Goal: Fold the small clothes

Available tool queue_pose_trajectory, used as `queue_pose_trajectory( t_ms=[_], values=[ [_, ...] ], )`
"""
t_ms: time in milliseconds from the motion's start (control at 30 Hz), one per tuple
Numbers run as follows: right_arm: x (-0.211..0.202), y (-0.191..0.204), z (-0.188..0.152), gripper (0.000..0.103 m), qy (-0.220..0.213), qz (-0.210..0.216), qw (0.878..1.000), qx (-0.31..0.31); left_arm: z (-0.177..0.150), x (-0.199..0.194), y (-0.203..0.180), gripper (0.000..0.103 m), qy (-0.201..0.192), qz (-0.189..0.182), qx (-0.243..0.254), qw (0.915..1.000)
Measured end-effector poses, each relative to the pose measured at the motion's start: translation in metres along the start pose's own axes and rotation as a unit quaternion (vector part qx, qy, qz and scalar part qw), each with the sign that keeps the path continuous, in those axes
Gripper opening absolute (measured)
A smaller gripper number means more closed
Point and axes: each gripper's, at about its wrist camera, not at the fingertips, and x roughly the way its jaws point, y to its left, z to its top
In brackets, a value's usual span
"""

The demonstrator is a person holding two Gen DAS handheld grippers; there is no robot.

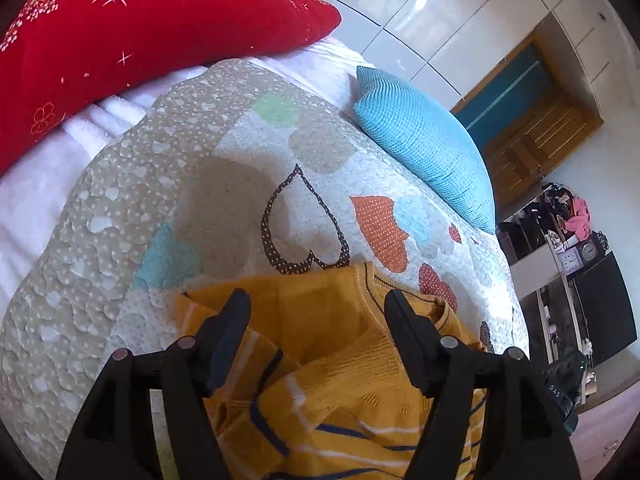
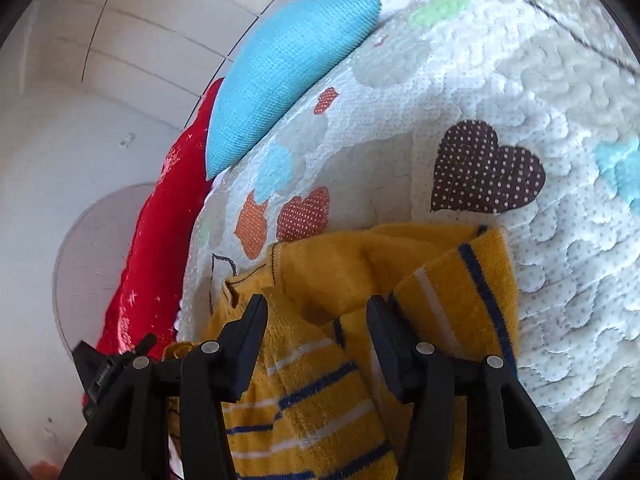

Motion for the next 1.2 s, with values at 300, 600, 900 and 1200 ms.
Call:
queue_pose_trajectory(
  t_ms=[300,600,900,1200],
  values=[
    [-0.006,0.06,-0.039,0.065,0.015,-0.095,0.967,-0.234,-0.041,-0.036,-0.022,0.09,-0.025,0.017,0.159,0.9868],
    [0.024,0.054,-0.033,0.01,0.041,-0.121,0.962,-0.241,-0.038,0.016,-0.003,0.017,0.057,0.091,0.172,0.9793],
    [0.048,0.023,0.005,0.008,0.029,-0.155,0.973,-0.171,-0.013,0.063,0.025,0.019,0.092,0.047,0.062,0.9927],
    [0.016,-0.006,0.017,0.039,0.009,-0.084,0.995,-0.061,-0.003,0.004,0.089,0.052,0.061,-0.021,-0.111,0.9917]
  ],
)
